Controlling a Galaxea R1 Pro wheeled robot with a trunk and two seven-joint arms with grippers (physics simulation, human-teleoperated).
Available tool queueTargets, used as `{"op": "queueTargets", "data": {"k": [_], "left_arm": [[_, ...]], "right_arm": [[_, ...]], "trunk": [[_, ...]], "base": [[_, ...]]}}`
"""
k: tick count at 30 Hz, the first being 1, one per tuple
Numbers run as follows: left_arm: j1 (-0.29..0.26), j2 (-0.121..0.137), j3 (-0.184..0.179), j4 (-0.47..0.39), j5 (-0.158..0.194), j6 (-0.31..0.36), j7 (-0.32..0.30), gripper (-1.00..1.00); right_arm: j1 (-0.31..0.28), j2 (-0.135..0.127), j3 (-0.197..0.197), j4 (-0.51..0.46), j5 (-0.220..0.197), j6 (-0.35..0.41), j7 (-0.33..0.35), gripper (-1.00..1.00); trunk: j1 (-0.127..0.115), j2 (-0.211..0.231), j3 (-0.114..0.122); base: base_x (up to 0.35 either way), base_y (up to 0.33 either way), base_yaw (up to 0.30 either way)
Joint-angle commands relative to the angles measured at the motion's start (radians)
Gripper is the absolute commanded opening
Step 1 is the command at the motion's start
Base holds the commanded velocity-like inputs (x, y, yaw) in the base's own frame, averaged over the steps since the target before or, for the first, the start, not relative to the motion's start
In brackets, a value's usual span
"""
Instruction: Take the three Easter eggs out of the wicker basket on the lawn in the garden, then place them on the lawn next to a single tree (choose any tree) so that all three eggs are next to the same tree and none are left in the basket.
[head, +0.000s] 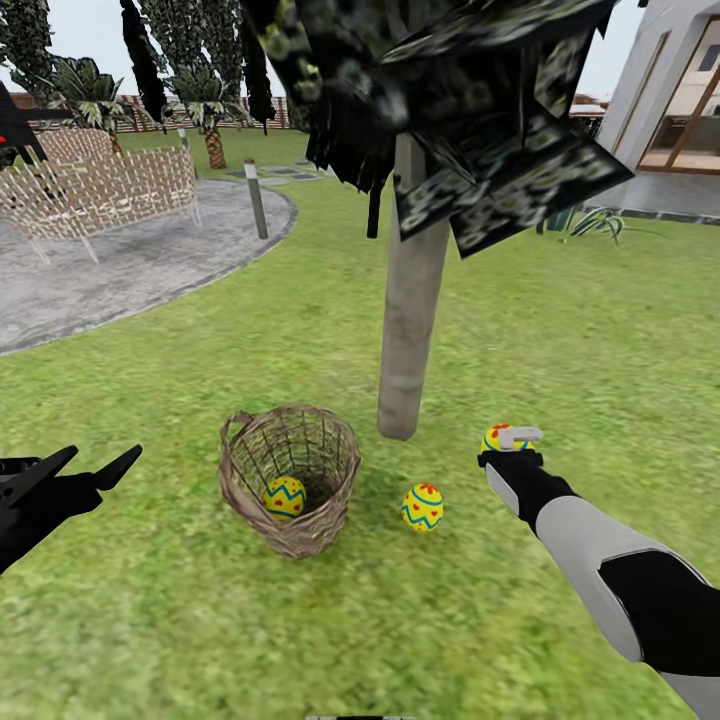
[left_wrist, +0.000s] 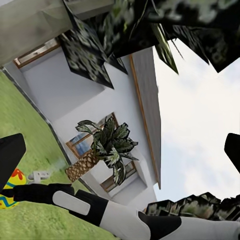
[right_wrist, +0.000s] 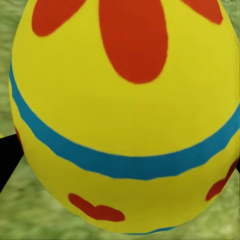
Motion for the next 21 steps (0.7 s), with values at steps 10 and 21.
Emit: {"op": "queueTargets", "data": {"k": [10,21], "left_arm": [[0.0,0.0,0.0,0.001,0.003,0.008,-0.001,1.0],[0.0,0.0,0.0,0.002,0.002,0.008,0.001,1.0]], "right_arm": [[0.0,0.002,0.01,-0.006,-0.008,0.004,-0.004,-1.0],[0.0,0.002,0.011,-0.006,-0.008,0.003,-0.002,-1.0]], "trunk": [[0.038,-0.071,-0.032],[0.08,-0.148,-0.067]], "base": [[0.0,0.0,0.0],[0.0,0.0,0.0]]}}
